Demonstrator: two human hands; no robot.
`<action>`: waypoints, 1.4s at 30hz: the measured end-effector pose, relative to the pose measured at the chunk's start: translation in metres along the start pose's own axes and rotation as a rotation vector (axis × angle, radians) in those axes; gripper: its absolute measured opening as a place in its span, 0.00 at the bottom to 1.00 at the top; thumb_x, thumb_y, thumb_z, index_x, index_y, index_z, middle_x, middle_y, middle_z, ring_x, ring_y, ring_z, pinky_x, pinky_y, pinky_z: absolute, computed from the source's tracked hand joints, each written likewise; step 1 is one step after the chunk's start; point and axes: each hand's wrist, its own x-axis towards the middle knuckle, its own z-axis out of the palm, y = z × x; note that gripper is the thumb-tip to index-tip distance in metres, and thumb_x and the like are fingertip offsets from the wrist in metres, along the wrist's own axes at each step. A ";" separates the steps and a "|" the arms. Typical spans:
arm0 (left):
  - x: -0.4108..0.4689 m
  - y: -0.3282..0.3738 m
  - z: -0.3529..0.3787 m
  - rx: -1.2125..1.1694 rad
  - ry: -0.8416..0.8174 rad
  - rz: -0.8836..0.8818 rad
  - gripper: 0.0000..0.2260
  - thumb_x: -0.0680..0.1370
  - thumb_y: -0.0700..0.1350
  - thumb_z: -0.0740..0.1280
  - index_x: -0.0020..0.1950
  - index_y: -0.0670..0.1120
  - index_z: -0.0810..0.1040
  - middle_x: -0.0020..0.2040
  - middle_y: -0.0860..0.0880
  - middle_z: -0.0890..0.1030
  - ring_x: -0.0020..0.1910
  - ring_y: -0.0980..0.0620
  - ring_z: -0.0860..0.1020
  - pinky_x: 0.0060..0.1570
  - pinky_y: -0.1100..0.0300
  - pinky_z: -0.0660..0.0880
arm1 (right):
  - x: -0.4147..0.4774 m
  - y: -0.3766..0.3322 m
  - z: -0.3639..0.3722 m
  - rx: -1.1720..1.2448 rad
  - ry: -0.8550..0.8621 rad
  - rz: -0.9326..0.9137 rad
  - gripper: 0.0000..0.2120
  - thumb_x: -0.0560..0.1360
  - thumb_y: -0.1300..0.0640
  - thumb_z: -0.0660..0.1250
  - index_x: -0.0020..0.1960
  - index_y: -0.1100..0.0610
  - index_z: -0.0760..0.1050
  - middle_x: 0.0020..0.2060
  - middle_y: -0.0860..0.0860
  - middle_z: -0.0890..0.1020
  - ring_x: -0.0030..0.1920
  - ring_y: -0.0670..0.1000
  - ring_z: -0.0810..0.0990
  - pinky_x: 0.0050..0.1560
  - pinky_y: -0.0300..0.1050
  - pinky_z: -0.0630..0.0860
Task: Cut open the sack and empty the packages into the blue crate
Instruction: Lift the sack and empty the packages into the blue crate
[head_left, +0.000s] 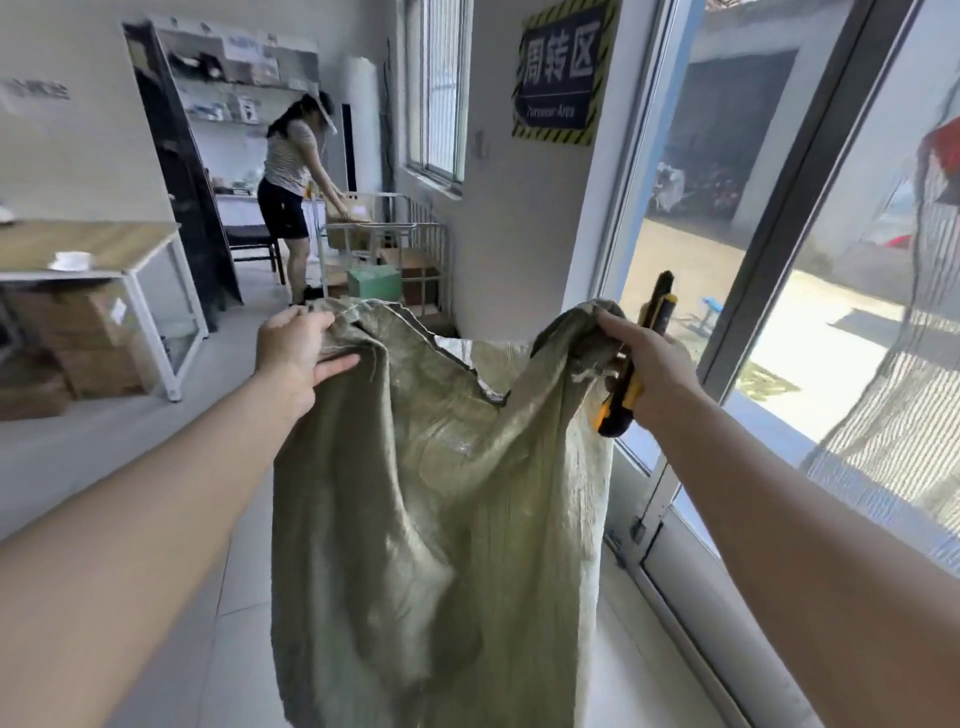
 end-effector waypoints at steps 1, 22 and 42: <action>0.010 -0.003 0.003 -0.014 0.024 -0.004 0.17 0.78 0.35 0.62 0.66 0.45 0.71 0.56 0.43 0.76 0.54 0.41 0.79 0.42 0.48 0.81 | 0.012 0.001 0.006 0.001 -0.021 0.010 0.10 0.69 0.55 0.76 0.40 0.57 0.75 0.34 0.53 0.79 0.29 0.49 0.76 0.31 0.41 0.69; 0.224 -0.015 0.050 -0.060 0.247 0.041 0.22 0.77 0.28 0.58 0.68 0.45 0.68 0.66 0.43 0.71 0.57 0.43 0.77 0.37 0.52 0.81 | 0.275 0.037 0.144 -0.138 -0.164 0.081 0.09 0.71 0.64 0.71 0.39 0.58 0.70 0.34 0.54 0.72 0.33 0.52 0.72 0.33 0.45 0.70; 0.515 -0.012 0.103 0.030 0.217 0.004 0.18 0.79 0.32 0.62 0.67 0.46 0.71 0.61 0.47 0.75 0.59 0.49 0.75 0.61 0.48 0.75 | 0.519 0.087 0.335 -0.191 -0.138 0.111 0.10 0.71 0.69 0.69 0.38 0.57 0.71 0.33 0.53 0.74 0.31 0.50 0.74 0.30 0.42 0.71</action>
